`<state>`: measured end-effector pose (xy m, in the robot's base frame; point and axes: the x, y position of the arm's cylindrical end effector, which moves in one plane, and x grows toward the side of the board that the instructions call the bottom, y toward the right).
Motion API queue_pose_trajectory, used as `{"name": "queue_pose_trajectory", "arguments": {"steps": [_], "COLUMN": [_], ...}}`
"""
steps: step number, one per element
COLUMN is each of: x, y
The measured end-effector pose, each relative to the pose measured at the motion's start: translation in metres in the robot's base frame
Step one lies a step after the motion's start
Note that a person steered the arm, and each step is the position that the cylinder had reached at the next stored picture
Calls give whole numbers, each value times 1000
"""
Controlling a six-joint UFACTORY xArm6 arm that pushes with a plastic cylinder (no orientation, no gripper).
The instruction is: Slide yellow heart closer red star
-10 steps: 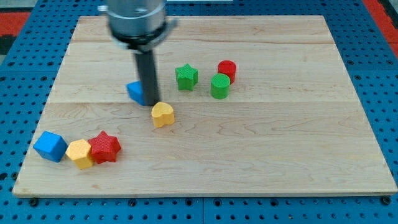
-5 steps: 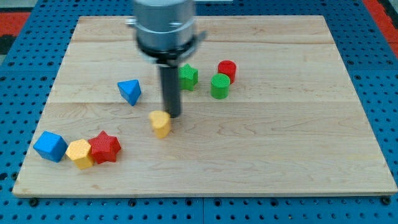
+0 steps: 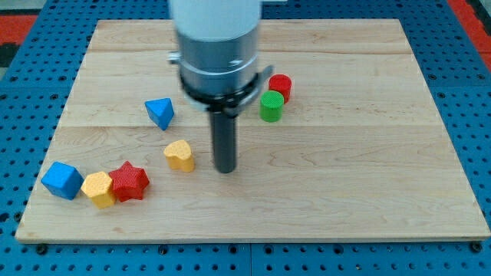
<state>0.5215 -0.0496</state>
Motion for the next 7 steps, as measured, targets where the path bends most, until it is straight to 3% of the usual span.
{"name": "queue_pose_trajectory", "arguments": {"steps": [1,4,6,7], "x": [-14,-53,-47,-48], "y": [-50,-68,-139,-106]}}
